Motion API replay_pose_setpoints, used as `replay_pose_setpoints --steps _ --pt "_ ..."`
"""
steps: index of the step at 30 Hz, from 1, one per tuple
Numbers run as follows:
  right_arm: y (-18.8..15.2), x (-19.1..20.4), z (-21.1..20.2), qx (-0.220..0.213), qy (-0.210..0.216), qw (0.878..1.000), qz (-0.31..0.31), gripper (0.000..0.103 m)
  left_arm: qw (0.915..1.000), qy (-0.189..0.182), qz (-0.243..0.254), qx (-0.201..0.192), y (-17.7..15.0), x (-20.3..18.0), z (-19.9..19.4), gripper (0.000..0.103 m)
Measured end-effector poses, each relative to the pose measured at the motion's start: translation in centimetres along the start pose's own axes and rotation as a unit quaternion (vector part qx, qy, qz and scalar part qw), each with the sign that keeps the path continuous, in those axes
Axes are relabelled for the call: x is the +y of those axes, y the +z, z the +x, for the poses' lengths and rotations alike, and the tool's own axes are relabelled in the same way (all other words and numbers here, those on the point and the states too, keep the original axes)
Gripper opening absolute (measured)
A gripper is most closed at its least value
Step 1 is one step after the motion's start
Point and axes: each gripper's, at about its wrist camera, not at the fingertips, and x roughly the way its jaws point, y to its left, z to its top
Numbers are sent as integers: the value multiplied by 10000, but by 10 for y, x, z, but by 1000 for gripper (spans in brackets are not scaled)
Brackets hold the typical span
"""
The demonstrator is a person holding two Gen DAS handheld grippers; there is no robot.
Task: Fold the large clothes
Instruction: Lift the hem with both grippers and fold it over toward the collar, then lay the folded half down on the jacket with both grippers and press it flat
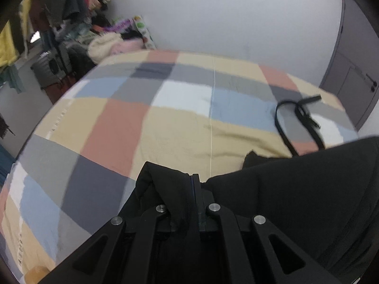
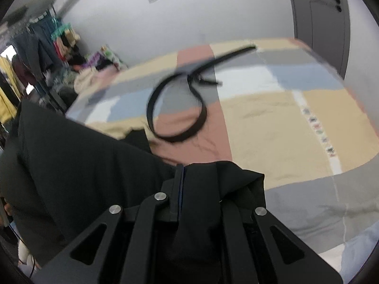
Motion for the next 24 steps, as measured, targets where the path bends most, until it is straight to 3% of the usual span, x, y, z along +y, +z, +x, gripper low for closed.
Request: replay_pose_setpoints --steps 5,9,13,17,19,21,24 --pt "-5 2 11 21 71 9999 -92 6 10000 82 -34 13 -7 -2 21 6" --pt "-5 -6 10 118 280 9993 194 7 10000 -45 -71 30 -7 -1 20 6" --pt "-8 -22 1 404 687 9934 825 10 9985 -494 -49 250 -14 11 12 6" --pt "-15 -30 -25 683 837 9875 1149 20 9915 -1115 -507 443 -24 37 -7 9" --pt "-20 -31 -39 835 879 9858 1162 34 9856 -1402 -767 548 -29 50 -17 14" --pt "-25 -35 -57 903 839 9848 1228 48 9747 -1755 -1112 827 -37 67 -27 37" --pt "-32 -35 -88 843 616 9888 1066 53 9688 -2000 -1223 808 -48 84 -52 51"
